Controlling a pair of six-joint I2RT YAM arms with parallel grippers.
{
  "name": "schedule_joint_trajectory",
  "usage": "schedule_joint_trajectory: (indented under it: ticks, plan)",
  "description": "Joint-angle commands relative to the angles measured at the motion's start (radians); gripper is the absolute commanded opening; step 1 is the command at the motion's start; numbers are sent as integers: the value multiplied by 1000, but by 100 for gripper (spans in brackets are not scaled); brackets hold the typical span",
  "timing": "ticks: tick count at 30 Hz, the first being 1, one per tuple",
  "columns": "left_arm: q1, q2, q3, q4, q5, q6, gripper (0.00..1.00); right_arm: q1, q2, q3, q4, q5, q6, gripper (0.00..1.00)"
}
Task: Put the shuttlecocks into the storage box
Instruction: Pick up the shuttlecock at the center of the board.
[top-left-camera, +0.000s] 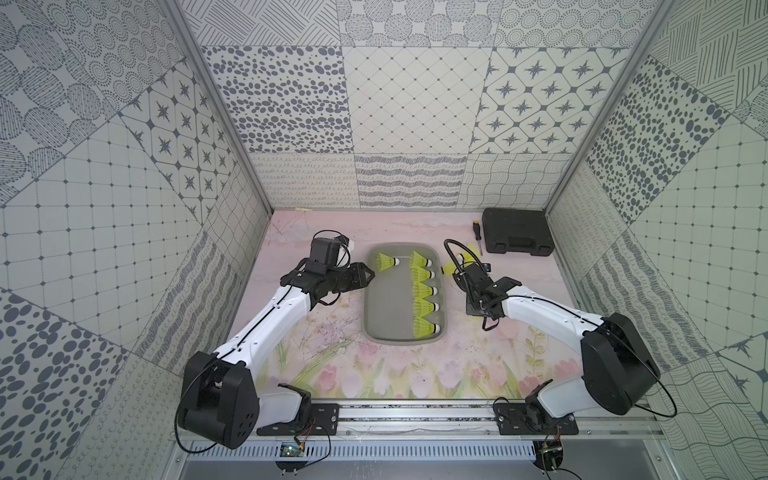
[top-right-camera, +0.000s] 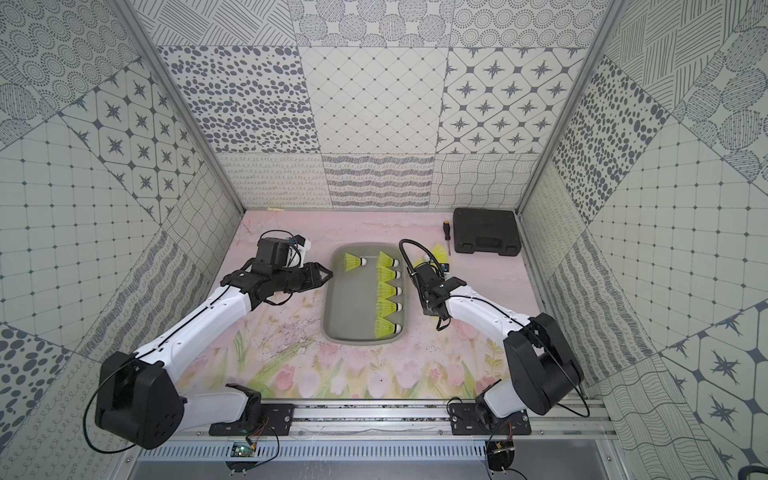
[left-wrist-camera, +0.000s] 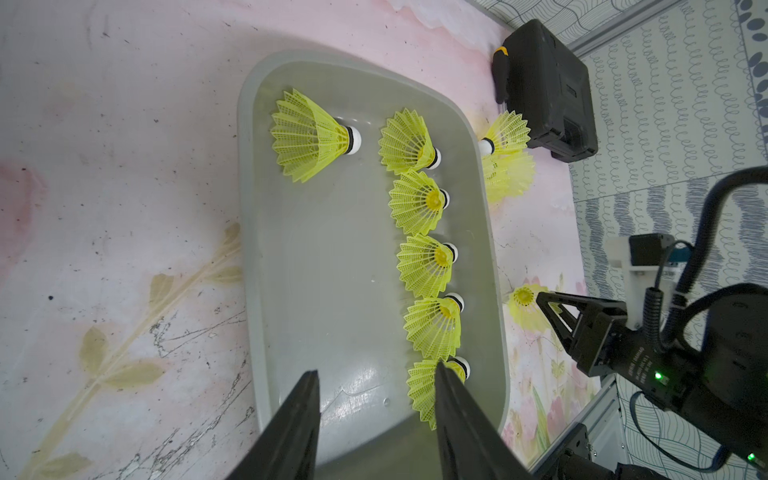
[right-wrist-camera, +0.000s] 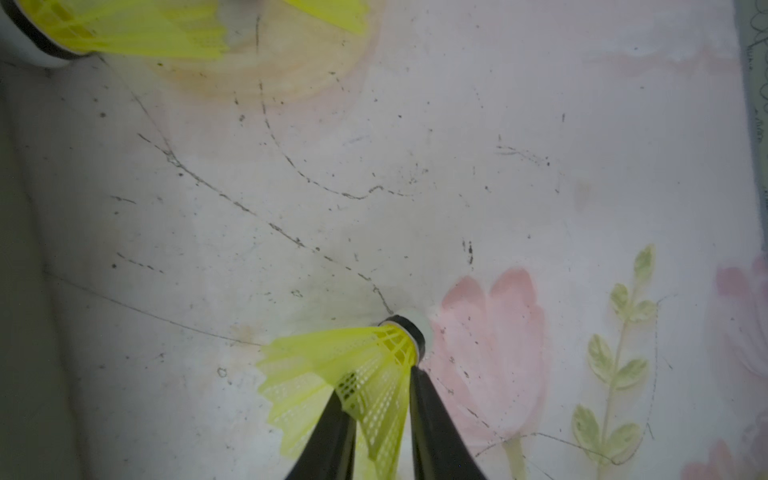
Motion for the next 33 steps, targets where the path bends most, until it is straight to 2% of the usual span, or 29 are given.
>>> schedule_joint_trajectory:
  ticks: [1, 6, 9, 14, 20, 23, 28, 33]
  plan:
    - [9, -10, 2, 24, 8, -4, 48, -18, 51, 66, 67, -27, -40, 32]
    - [9, -8, 1, 22, 11, -7, 48, -56, 81, 110, 100, -83, -63, 46]
    - [10, -10, 1, 25, 10, -8, 48, -76, 42, 89, 113, -91, -78, 60]
    - [9, -10, -2, 25, 8, -8, 48, -115, -90, -20, 117, -116, -101, 68]
    - [8, -6, -5, 32, 15, -12, 48, -147, -281, -171, 81, -156, -73, 68]
    - [9, -7, -7, 33, 19, -17, 48, -149, -332, -212, 55, -194, -51, 63]
    - [9, -12, -10, 34, 21, -21, 48, -149, -297, -217, -6, -278, -25, 48]
    - [9, -18, -15, 38, 18, -22, 48, -150, -201, -194, -17, -308, -50, 47]
